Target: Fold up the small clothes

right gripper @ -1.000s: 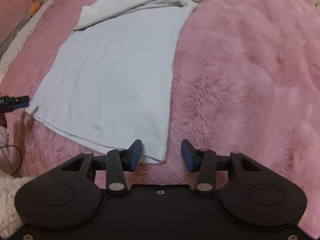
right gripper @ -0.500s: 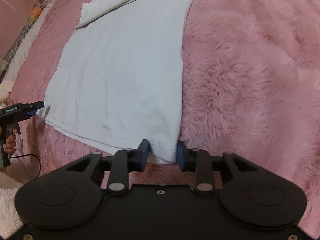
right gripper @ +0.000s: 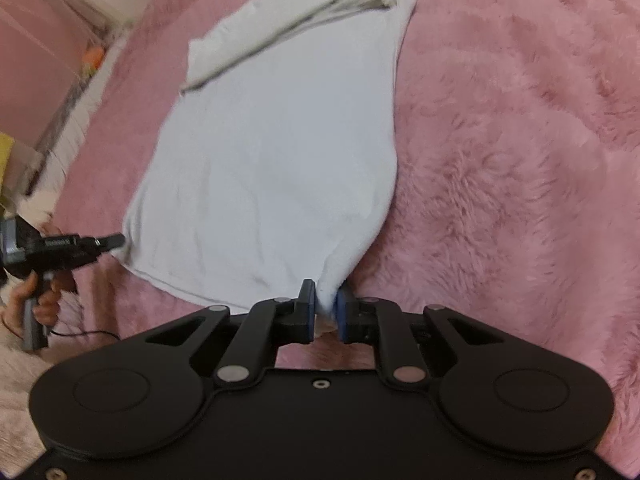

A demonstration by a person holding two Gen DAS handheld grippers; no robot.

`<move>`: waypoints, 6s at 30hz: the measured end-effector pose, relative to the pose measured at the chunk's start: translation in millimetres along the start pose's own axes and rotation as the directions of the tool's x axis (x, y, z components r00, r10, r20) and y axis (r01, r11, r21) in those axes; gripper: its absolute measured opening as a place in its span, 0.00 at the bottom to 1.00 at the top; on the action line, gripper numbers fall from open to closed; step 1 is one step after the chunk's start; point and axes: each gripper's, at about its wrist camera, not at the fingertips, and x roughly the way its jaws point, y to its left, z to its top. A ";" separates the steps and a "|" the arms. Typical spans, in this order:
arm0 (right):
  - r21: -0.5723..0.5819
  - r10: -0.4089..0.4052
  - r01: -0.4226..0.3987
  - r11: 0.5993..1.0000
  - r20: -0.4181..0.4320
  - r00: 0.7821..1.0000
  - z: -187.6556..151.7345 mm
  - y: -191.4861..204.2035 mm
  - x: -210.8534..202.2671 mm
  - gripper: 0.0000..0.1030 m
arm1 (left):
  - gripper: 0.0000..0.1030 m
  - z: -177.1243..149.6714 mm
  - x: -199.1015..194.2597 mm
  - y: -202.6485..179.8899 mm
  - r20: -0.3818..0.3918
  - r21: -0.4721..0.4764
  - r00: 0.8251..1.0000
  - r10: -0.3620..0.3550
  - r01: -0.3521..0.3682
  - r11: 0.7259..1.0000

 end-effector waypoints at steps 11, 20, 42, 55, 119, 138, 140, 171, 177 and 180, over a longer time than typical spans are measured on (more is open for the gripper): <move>0.083 0.126 -0.137 0.987 0.119 0.985 25.9 -6.8 -13.5 0.10 | 0.00 38.2 -14.2 -18.2 0.030 -0.002 0.994 -0.109 0.109 0.994; 0.083 0.188 -0.221 0.972 0.293 0.938 107.3 -18.8 -26.5 0.10 | 0.00 126.4 -7.2 -40.8 0.147 -0.020 0.961 -0.235 0.240 0.971; 0.239 0.210 -0.330 0.913 0.418 0.884 325.1 -92.0 61.0 0.10 | 0.00 340.8 102.0 -28.0 0.294 -0.107 0.917 -0.269 0.311 0.944; 0.361 0.131 -0.281 0.889 0.389 0.912 373.1 -121.7 117.2 0.10 | 0.00 392.0 168.1 9.5 0.327 -0.184 0.933 -0.149 0.217 0.959; -0.140 0.062 -0.026 0.990 0.260 0.964 209.9 -60.6 55.1 0.09 | 0.00 217.2 110.0 -11.3 0.055 0.329 0.982 -0.179 0.151 0.932; -0.185 0.035 0.012 0.983 0.252 0.967 211.0 -57.7 62.7 0.37 | 0.29 225.7 112.1 -13.7 0.143 0.398 0.987 -0.077 0.014 0.917; -0.187 0.049 -0.005 0.982 0.229 0.972 212.3 -56.9 66.0 0.23 | 0.25 228.7 118.2 -12.4 0.119 0.392 0.989 -0.088 0.034 0.920; -0.338 0.038 0.092 0.937 0.360 0.932 216.2 -44.5 33.2 0.09 | 0.23 245.1 61.2 -1.4 0.173 0.336 0.952 -0.255 0.186 0.923; -0.435 0.085 0.054 0.899 0.295 0.952 288.5 2.3 93.9 0.09 | 0.31 282.6 117.3 -54.8 0.124 0.375 0.958 -0.260 0.197 0.906; -0.430 0.042 0.078 0.900 0.264 0.964 321.3 12.4 129.2 0.09 | 0.31 301.4 160.3 -73.8 0.064 0.386 0.975 -0.214 0.174 0.906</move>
